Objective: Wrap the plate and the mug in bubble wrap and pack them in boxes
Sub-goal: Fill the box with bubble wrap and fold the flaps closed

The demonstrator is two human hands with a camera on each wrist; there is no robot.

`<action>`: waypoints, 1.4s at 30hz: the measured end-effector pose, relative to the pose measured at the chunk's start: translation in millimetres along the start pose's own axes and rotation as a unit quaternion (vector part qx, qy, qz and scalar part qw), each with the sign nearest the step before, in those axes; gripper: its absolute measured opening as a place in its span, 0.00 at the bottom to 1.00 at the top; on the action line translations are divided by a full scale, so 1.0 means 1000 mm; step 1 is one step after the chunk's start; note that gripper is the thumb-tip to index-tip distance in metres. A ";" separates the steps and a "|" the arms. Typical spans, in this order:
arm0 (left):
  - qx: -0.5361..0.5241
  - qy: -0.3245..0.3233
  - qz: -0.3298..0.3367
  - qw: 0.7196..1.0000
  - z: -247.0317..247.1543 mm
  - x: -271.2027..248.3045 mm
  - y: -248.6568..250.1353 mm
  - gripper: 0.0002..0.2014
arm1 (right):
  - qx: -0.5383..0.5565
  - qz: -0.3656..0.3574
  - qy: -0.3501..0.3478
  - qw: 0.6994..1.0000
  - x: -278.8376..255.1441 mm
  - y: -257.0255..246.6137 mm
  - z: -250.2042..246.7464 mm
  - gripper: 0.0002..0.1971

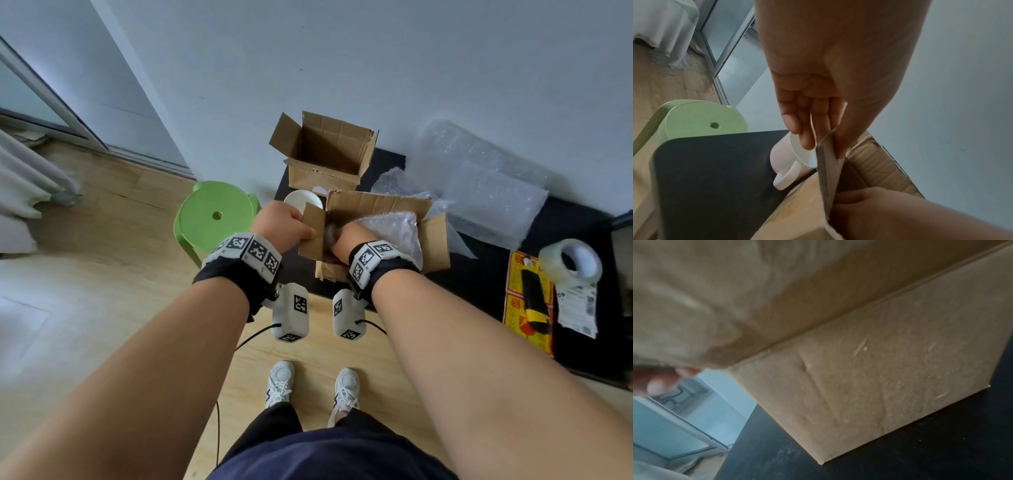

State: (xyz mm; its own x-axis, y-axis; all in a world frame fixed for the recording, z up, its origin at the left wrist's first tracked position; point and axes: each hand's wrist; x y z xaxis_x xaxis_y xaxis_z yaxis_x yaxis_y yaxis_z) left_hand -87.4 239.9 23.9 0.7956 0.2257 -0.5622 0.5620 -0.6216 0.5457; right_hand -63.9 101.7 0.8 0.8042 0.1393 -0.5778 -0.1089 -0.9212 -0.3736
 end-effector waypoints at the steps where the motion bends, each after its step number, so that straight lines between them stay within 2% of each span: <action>1: 0.002 0.001 0.001 1.000 0.001 0.000 0.001 0.15 | 0.002 -0.002 0.006 1.000 -0.002 0.002 -0.001 0.23; 6: 0.060 0.004 0.015 0.998 0.005 -0.005 0.015 0.09 | 0.017 -0.018 0.004 1.000 -0.018 0.009 -0.015 0.14; 9: 0.087 0.018 0.031 0.996 0.005 -0.010 0.025 0.05 | 0.025 -0.024 0.048 0.998 -0.027 0.015 -0.026 0.14; 12: 0.107 0.028 0.030 0.993 0.004 -0.013 0.031 0.02 | -0.025 -0.028 0.077 0.996 -0.036 0.022 -0.039 0.13; 17: 0.152 0.015 0.024 0.988 -0.001 -0.013 0.036 0.06 | 0.032 -0.048 0.152 0.987 -0.040 0.038 -0.057 0.11; 20: 0.172 0.067 0.057 0.981 -0.004 -0.020 0.045 0.07 | 0.034 -0.033 0.210 0.977 -0.048 0.048 -0.067 0.12; 24: 0.149 0.152 0.144 0.966 0.002 -0.021 0.072 0.17 | 0.048 -0.015 0.309 0.950 -0.060 0.068 -0.082 0.12; 26: 0.141 0.158 0.195 0.958 0.010 -0.021 0.089 0.19 | 0.067 -0.009 0.349 0.935 -0.067 0.084 -0.091 0.13; 28: 0.142 0.149 0.235 0.950 0.022 -0.024 0.106 0.20 | 0.079 0.004 0.355 0.931 -0.074 0.103 -0.100 0.13; 31: 0.166 0.130 0.260 0.942 0.043 -0.026 0.130 0.20 | 0.076 0.038 0.326 0.941 -0.083 0.133 -0.111 0.11; 34: 0.184 0.118 0.257 0.941 0.065 -0.024 0.150 0.22 | 0.068 0.049 0.264 0.961 -0.080 0.159 -0.116 0.12; 38: 0.199 0.102 0.218 0.950 0.091 -0.020 0.166 0.24 | 0.021 0.007 0.133 0.991 -0.058 0.186 -0.113 0.17; 42: 0.201 0.107 0.170 0.959 0.110 -0.009 0.172 0.20 | -0.026 -0.020 0.043 0.999 -0.030 0.200 -0.110 0.26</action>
State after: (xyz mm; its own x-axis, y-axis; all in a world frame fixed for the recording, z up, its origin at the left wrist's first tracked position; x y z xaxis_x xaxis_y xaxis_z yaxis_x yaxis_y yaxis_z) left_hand -22.7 48.6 53.8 0.9700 0.0810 -0.2294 0.1633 -0.9157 0.3673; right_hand -46.1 -127.0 23.1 0.8545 0.1471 -0.4983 -0.0467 -0.9335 -0.3556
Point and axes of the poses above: each hand's wrist, its own x-axis towards the middle knuckle, its own z-axis out of the palm, y = z × x, and after that the axes turned 10 degrees about -z, right-handed
